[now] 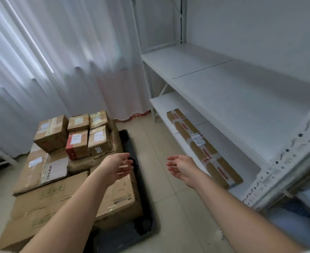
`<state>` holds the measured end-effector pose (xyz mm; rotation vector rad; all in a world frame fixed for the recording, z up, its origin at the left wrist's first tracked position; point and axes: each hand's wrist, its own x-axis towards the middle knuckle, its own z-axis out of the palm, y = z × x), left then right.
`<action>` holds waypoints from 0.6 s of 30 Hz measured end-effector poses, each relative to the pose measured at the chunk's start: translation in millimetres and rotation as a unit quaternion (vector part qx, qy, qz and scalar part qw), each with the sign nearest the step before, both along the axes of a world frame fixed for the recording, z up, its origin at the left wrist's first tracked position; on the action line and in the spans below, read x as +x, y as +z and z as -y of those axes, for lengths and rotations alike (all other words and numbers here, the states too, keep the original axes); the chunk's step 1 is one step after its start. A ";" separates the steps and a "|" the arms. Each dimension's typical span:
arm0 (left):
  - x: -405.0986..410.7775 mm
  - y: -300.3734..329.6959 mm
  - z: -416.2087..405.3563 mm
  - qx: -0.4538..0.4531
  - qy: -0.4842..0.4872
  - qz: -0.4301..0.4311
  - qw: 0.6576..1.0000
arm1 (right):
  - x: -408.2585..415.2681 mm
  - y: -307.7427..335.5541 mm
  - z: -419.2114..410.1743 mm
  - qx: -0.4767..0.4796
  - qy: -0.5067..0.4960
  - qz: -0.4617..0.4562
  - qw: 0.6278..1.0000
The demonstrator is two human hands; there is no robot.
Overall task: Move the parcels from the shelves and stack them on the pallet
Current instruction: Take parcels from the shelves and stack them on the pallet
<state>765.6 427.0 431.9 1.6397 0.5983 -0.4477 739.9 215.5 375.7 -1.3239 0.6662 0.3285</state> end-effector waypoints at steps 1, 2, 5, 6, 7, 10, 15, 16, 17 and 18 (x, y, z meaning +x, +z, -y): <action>-8.5 4.6 12.7 -0.004 -0.014 0.006 1.000 | -16.7 3.9 7.3 -0.002 -0.015 0.005 1.000; -17.9 8.2 25.1 -0.011 -0.030 0.011 0.999 | -34.6 7.2 15.0 -0.007 -0.032 0.011 0.999; -49.1 11.6 61.4 -0.033 -0.088 0.009 0.996 | -94.9 13.7 38.5 -0.011 -0.095 0.030 0.995; -62.2 10.7 73.2 -0.041 -0.108 0.008 0.993 | -117.5 15.6 45.9 -0.013 -0.116 0.037 0.992; -77.0 8.6 84.3 -0.047 -0.128 0.007 0.991 | -140.6 16.3 52.9 -0.017 -0.138 0.042 0.989; -136.7 5.0 110.7 -0.064 -0.201 -0.004 0.978 | -213.0 14.3 65.2 -0.028 -0.197 0.037 0.979; -230.1 7.0 140.0 -0.059 -0.320 -0.033 0.945 | -330.8 2.8 75.6 -0.017 -0.235 0.001 0.972; -241.7 8.9 146.5 -0.059 -0.321 -0.032 0.945 | -351.8 2.5 80.0 -0.017 -0.243 -0.003 0.970; -251.9 10.5 153.6 -0.058 -0.320 -0.029 0.945 | -371.3 2.2 86.0 -0.018 -0.254 -0.004 0.967; -262.4 13.1 161.3 -0.063 -0.318 -0.026 0.946 | -389.8 3.4 92.4 -0.021 -0.268 -0.005 0.963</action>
